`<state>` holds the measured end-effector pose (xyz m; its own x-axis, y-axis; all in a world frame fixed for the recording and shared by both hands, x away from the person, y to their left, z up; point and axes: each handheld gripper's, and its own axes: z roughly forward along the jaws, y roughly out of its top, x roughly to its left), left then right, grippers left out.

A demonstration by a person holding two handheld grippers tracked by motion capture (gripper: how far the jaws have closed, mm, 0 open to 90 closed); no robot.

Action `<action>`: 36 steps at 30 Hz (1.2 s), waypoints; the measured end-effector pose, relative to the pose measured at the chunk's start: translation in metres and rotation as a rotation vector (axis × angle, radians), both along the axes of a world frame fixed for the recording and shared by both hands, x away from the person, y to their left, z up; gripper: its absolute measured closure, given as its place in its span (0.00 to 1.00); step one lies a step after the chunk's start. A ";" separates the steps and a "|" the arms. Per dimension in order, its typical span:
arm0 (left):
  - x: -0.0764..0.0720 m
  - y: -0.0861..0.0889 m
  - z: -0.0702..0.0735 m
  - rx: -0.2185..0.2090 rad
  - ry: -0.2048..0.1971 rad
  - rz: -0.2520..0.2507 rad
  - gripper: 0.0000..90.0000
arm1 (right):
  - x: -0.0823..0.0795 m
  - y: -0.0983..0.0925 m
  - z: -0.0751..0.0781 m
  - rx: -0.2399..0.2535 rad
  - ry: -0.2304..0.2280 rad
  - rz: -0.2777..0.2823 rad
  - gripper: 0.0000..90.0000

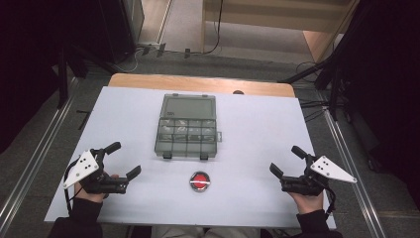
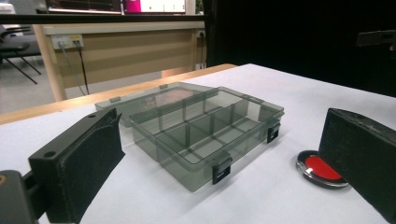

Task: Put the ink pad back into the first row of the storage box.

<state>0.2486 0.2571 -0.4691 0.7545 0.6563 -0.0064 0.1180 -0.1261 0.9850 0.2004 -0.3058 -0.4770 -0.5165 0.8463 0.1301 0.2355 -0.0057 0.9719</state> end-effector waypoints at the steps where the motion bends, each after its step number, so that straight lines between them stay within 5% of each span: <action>1: 0.000 0.000 0.000 -0.002 0.003 -0.002 0.00 | 0.000 0.000 0.000 -0.001 0.004 0.000 0.00; 36: 0.002 0.004 -0.001 -0.023 0.020 0.013 0.00 | 0.008 0.043 -0.013 -0.127 0.095 0.160 0.00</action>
<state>0.2505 0.2607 -0.4700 0.7454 0.6656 -0.0362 0.1389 -0.1021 0.9850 0.2089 -0.2630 -0.4897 -0.6361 0.7672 0.0823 0.3144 0.1603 0.9356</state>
